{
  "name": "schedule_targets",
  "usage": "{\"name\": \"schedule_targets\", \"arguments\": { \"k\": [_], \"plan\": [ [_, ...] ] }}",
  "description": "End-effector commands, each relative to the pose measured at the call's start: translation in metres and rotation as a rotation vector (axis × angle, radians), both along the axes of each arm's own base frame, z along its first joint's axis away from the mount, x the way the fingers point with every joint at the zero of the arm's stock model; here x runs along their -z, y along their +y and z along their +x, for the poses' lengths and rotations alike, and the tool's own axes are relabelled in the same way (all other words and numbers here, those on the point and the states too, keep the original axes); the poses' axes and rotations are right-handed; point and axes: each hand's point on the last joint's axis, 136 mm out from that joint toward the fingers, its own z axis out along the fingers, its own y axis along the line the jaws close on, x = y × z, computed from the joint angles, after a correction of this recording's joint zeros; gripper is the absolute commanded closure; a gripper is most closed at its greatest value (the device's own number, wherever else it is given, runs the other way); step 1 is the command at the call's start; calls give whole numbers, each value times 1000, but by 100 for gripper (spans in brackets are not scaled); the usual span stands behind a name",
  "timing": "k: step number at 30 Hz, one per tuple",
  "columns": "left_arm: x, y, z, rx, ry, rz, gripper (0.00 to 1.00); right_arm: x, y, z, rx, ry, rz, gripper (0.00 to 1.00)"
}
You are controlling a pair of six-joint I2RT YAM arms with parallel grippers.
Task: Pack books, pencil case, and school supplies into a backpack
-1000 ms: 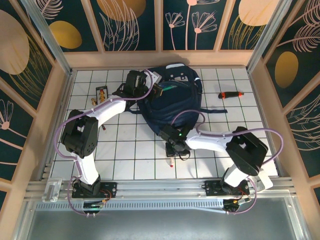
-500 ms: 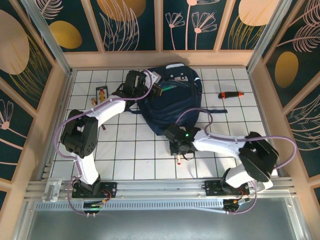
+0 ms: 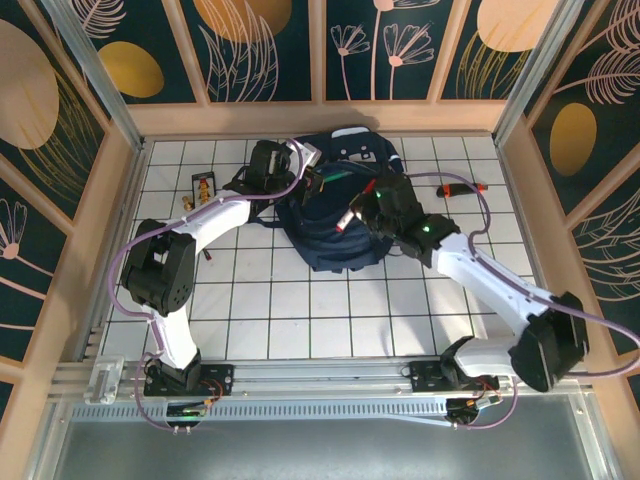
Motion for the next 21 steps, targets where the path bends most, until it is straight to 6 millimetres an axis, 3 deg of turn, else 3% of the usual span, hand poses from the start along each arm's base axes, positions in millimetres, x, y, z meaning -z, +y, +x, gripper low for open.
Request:
{"name": "schedule_targets", "arguments": {
  "k": [1,5,9,12,13,14,15,16,21],
  "plan": [
    [-52,-10,1,51,-74,-106,100,-2,15,42,137,34,216,100],
    [-50,-11,-1,61,-65,-111,100,4,13,78,222,29,186,100],
    [-46,-14,-2,67,-40,-126,100,28,6,100,321,49,221,98],
    [-44,-15,0,62,-19,-144,98,38,14,108,329,46,286,72],
    [-45,-16,0,64,-14,-148,94,35,21,109,292,34,298,67],
    [-46,-17,0,69,-16,-147,86,29,12,115,294,20,297,62],
    [-46,-16,2,59,-13,-138,73,20,12,114,278,3,285,58],
    [-46,-13,4,41,-14,-128,70,12,11,110,261,-13,271,55],
    [-46,9,3,-44,-19,-106,66,-18,-9,71,222,-47,213,48]
  ]
}}
